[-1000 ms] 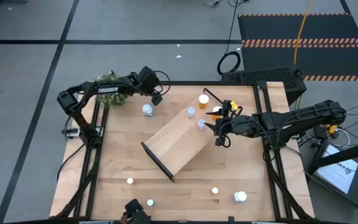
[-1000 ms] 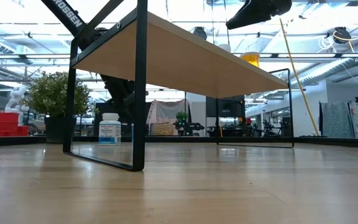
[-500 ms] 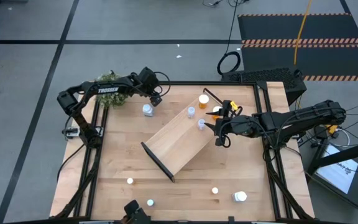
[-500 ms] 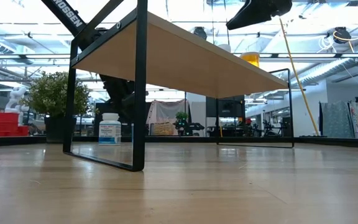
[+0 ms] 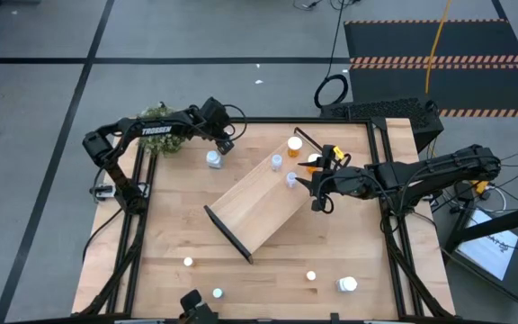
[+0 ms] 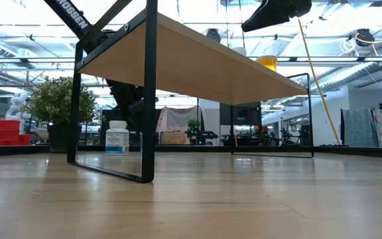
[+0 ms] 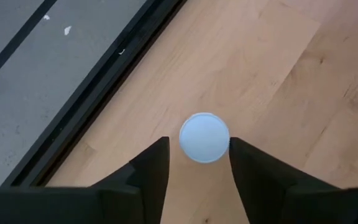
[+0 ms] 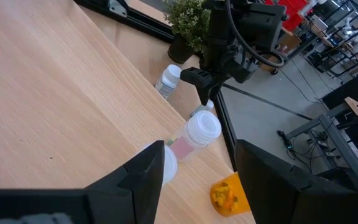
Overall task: Pick and place medicine bottles onto shelf by color
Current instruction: Put the top blue pill bottle on the shelf
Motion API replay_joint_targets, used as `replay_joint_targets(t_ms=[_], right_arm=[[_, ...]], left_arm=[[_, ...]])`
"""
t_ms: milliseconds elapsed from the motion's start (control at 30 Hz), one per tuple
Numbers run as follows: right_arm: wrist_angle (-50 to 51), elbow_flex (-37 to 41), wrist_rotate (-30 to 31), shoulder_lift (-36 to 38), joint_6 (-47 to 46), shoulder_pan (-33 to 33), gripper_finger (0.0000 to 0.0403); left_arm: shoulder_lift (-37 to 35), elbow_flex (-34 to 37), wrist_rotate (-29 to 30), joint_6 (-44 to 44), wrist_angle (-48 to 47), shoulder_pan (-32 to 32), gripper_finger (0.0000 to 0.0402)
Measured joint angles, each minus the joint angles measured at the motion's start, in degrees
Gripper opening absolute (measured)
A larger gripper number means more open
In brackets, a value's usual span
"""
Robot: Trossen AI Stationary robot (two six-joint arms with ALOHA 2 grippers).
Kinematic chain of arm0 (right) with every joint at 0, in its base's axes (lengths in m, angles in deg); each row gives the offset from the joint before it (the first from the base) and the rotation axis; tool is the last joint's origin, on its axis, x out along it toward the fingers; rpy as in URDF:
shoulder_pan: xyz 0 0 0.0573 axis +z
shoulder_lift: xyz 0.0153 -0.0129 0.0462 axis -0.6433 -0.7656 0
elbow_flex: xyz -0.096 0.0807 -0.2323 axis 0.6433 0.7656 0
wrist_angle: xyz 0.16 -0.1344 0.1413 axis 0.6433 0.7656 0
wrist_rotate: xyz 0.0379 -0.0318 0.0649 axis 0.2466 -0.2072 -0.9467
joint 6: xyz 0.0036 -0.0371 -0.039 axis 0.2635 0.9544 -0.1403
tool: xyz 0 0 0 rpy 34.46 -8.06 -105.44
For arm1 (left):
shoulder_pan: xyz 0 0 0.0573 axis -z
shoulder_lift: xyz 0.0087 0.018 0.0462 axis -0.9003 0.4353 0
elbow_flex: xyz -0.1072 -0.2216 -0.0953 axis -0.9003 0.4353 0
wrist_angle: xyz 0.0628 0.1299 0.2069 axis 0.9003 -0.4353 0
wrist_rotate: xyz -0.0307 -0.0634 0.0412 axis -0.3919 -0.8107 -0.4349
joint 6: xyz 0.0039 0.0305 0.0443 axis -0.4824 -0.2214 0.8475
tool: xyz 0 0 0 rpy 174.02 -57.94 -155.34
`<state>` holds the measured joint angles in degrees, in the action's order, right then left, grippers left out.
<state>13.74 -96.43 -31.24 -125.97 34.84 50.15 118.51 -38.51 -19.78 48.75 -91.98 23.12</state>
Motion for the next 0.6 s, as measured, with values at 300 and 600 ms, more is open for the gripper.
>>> replay_joint_targets(t_ms=[300,600], right_arm=[[0.0,0.0,0.0,0.0,0.0,0.0,0.0192],[0.0,0.0,0.0,0.0,0.0,0.0,0.0192]], left_arm=[[0.0,0.0,-0.5,1.2,-0.4,0.3,0.0140],[0.0,0.0,-0.6,2.2,-0.3,1.6,0.0123]])
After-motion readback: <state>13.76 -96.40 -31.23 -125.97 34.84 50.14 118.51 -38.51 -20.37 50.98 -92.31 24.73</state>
